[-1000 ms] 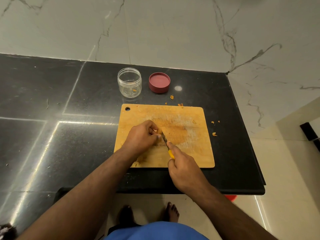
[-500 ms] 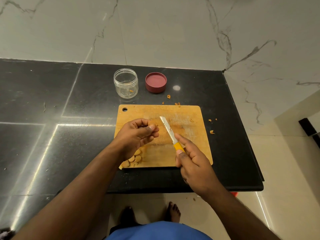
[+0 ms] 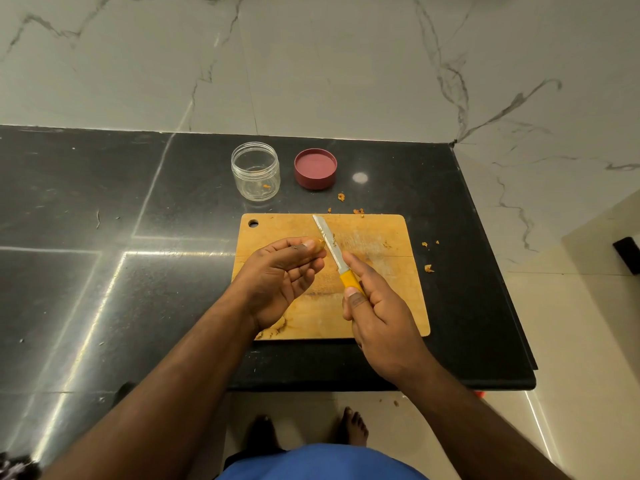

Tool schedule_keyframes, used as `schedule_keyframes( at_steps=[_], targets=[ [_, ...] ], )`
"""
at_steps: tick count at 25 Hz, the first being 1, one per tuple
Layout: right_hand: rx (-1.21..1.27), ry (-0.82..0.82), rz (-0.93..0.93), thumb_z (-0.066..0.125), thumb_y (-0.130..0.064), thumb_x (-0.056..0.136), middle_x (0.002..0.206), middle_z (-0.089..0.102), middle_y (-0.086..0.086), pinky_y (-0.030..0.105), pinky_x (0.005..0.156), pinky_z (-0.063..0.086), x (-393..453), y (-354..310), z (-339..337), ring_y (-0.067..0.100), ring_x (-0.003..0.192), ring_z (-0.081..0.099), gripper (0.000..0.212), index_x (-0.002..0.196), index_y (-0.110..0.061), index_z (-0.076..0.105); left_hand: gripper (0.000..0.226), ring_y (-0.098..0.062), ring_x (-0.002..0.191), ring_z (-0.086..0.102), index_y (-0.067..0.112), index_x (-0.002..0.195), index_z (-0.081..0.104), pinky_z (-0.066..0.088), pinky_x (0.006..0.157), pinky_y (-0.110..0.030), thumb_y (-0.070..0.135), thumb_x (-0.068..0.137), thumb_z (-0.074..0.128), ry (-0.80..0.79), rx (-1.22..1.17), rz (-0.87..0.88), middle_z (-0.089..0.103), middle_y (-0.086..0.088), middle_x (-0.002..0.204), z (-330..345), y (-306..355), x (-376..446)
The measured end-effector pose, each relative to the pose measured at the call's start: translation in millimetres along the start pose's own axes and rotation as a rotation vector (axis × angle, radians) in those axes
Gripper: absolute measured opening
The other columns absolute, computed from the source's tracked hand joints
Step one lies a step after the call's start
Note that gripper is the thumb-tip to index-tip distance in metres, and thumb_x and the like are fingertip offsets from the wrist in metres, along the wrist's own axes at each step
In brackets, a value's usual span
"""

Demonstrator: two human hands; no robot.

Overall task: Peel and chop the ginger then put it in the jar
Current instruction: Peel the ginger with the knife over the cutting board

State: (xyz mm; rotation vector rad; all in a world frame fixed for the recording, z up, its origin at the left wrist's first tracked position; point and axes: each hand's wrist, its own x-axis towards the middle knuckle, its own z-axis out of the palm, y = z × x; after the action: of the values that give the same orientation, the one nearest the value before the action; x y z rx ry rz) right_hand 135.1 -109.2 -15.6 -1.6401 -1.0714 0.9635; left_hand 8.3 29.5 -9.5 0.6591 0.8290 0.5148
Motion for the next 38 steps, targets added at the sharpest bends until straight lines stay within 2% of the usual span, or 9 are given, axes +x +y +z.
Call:
schedule_keyframes(
  at_steps=[8, 12, 14, 18, 21, 26, 30, 35, 38],
  targets=[
    [-0.065, 0.013, 0.004, 0.041, -0.023, 0.105, 0.079, 0.056, 0.006, 0.033, 0.055, 0.041, 3.5, -6.5, -0.6, 0.008, 0.060, 0.044, 0.049, 0.138, -0.058, 0.034, 0.017, -0.014, 0.078, 0.068, 0.004, 0.106, 0.070, 0.056, 0.067, -0.020, 0.012, 0.091, 0.066, 0.016, 0.035, 0.000, 0.073, -0.011, 0.096, 4.3, 2.3, 3.4],
    [-0.128, -0.008, -0.011, 0.041, -0.023, 0.106, 0.077, 0.058, -0.021, 0.029, 0.055, 0.044, 6.2, -11.4, -0.7, 0.006, 0.060, 0.046, 0.049, 0.146, -0.050, 0.031, 0.017, -0.012, 0.074, 0.066, 0.004, 0.107, 0.071, 0.054, 0.067, -0.021, 0.011, 0.093, 0.064, 0.023, 0.092, -0.003, 0.072, -0.009, 0.090, 5.6, 4.7, 3.5],
    [-0.138, -0.018, -0.016, 0.040, -0.023, 0.106, 0.076, 0.057, -0.027, 0.026, 0.055, 0.044, 7.0, -14.2, 0.4, 0.005, 0.060, 0.047, 0.049, 0.144, -0.052, 0.029, 0.016, -0.011, 0.072, 0.065, 0.004, 0.105, 0.072, 0.054, 0.065, -0.020, 0.011, 0.092, 0.064, 0.038, 0.084, 0.006, 0.072, -0.008, 0.088, 6.8, 4.3, 3.7],
    [-0.148, -0.012, 0.002, 0.041, -0.023, 0.105, 0.071, 0.057, -0.022, 0.029, 0.054, 0.044, 5.5, -13.6, 1.3, 0.005, 0.059, 0.046, 0.050, 0.141, -0.056, 0.029, 0.016, -0.009, 0.068, 0.063, 0.003, 0.104, 0.071, 0.054, 0.061, -0.016, 0.012, 0.092, 0.065, 0.070, 0.028, 0.000, 0.071, -0.007, 0.085, 9.7, 0.5, 3.3],
    [-0.154, -0.057, 0.045, 0.042, -0.023, 0.105, 0.077, 0.056, -0.025, 0.024, 0.057, 0.045, 8.4, -12.1, -7.1, 0.003, 0.063, 0.050, 0.049, 0.145, -0.050, 0.034, 0.015, -0.010, 0.068, 0.063, 0.002, 0.103, 0.071, 0.053, 0.059, -0.017, 0.009, 0.091, 0.066, 0.076, 0.146, -0.026, 0.072, -0.009, 0.085, 5.8, 5.8, 3.0],
    [-0.048, -0.121, 0.086, 0.042, -0.022, 0.105, 0.075, 0.053, 0.000, 0.027, 0.053, 0.039, 9.7, -9.7, -15.1, 0.009, 0.059, 0.044, 0.047, 0.143, -0.051, 0.040, 0.017, -0.010, 0.066, 0.061, 0.000, 0.107, 0.070, 0.052, 0.058, -0.017, 0.007, 0.093, 0.063, 0.040, 0.243, -0.085, 0.072, -0.010, 0.085, -1.6, 12.6, 2.3],
    [0.005, -0.181, 0.095, 0.043, -0.018, 0.105, 0.076, 0.051, 0.003, 0.019, 0.046, 0.036, 13.5, -11.0, -23.1, 0.002, 0.049, 0.041, 0.047, 0.144, -0.044, 0.042, 0.015, -0.010, 0.066, 0.061, 0.002, 0.105, 0.071, 0.052, 0.057, -0.017, 0.007, 0.092, 0.064, -0.004, 0.299, -0.106, 0.072, -0.009, 0.085, -7.7, 19.9, 3.0],
    [0.003, -0.101, 0.107, 0.042, -0.022, 0.105, 0.075, 0.053, 0.001, 0.023, 0.049, 0.038, 12.0, -10.3, -8.9, 0.004, 0.053, 0.041, 0.047, 0.143, -0.050, 0.039, 0.014, -0.010, 0.067, 0.062, 0.003, 0.101, 0.072, 0.052, 0.060, -0.017, 0.009, 0.089, 0.067, 0.051, 0.145, 0.003, 0.072, -0.009, 0.085, 5.2, 3.5, 2.6],
    [0.038, -0.163, 0.129, 0.041, -0.018, 0.106, 0.076, 0.052, 0.005, 0.022, 0.045, 0.035, 12.8, -12.4, -15.9, 0.003, 0.048, 0.039, 0.048, 0.144, -0.046, 0.040, 0.020, -0.009, 0.065, 0.060, 0.002, 0.103, 0.071, 0.051, 0.057, -0.016, 0.011, 0.085, 0.068, 0.032, 0.125, -0.041, 0.071, -0.009, 0.084, 2.5, 0.7, 1.2]
  ],
)
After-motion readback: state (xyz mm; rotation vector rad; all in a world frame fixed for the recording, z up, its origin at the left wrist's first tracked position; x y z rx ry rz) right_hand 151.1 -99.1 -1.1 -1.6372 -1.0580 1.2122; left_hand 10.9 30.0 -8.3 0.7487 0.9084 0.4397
